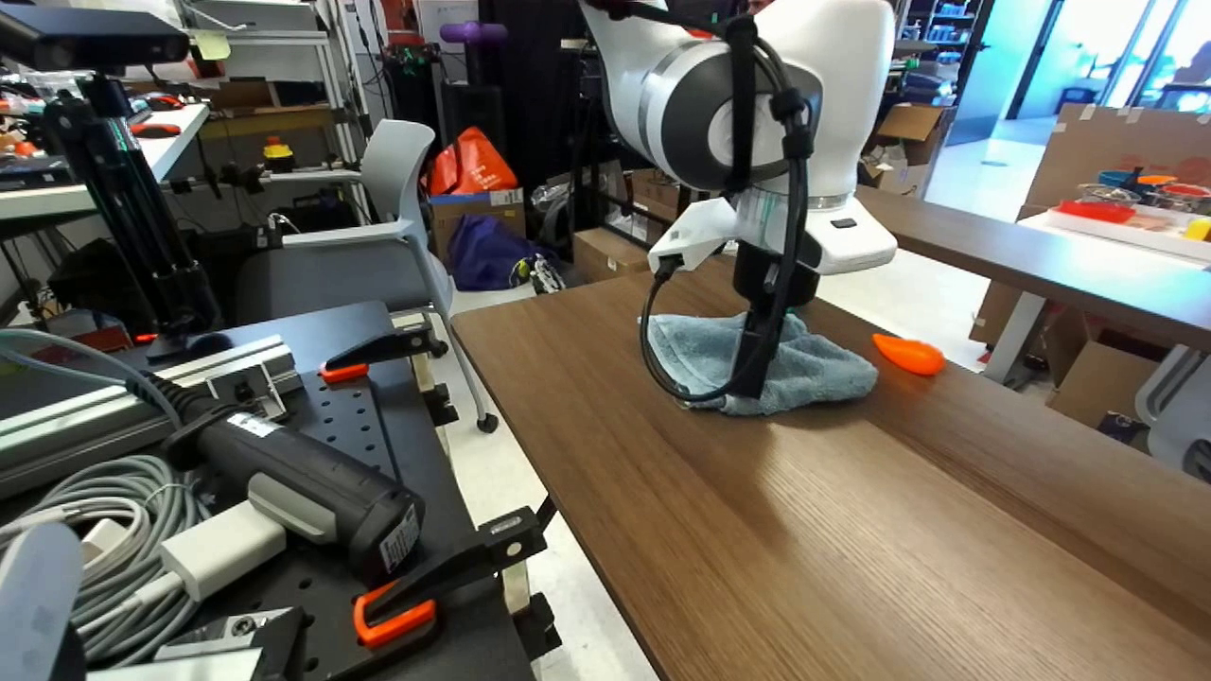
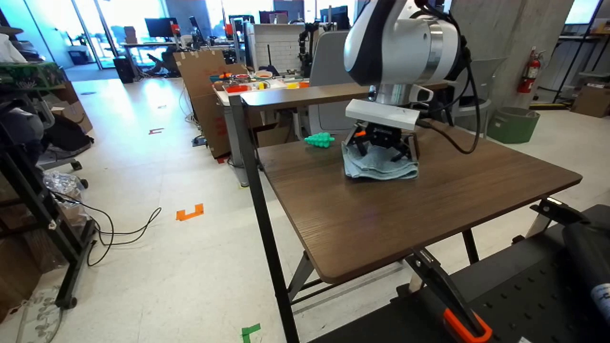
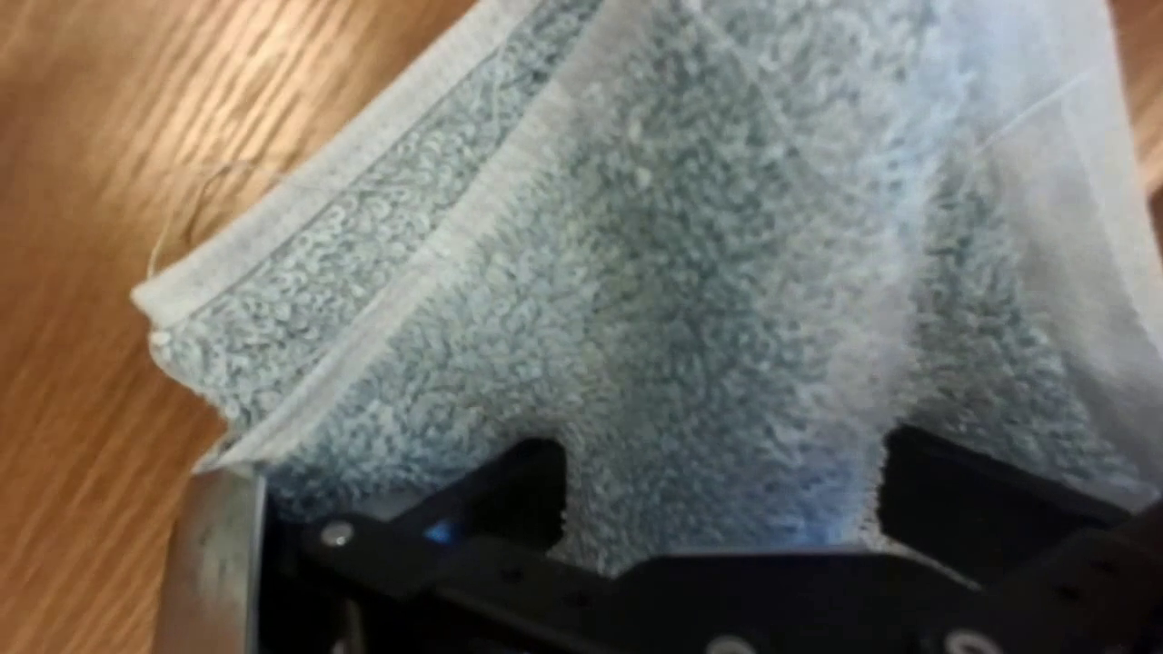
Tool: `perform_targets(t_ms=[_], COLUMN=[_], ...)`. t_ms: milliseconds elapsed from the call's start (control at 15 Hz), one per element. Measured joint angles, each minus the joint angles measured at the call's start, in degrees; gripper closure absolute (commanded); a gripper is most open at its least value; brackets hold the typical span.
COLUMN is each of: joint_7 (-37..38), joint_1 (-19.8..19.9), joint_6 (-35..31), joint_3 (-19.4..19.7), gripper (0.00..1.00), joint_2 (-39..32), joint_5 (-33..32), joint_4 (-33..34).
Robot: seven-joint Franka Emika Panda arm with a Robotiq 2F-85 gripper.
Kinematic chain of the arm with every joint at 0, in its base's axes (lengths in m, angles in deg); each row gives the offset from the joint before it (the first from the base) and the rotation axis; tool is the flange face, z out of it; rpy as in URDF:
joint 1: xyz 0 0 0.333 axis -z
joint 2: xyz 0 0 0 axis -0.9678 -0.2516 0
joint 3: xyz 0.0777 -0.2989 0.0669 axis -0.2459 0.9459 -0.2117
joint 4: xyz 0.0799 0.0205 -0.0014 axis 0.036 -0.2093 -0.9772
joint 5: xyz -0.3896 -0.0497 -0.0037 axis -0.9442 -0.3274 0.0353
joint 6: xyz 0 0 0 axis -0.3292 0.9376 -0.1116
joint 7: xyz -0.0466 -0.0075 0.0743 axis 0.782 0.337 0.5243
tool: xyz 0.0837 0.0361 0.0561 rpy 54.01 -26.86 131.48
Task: Wipe the table with the towel
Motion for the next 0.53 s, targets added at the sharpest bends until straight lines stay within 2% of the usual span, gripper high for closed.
perform_targets(t_ms=[267,467,533], joint_7=[0.9,-2.0,-4.3], joint_1=[-0.1,0.7,1.9], joint_6=[2.4,1.6,0.2], joint_3=[2.2,1.7,0.4], gripper=[0.00,0.00,0.00], joint_2=[3.7,10.2,12.9], joint_5=[-3.7,-4.4,-3.0], joint_4=[-5.4,-13.3,-16.3])
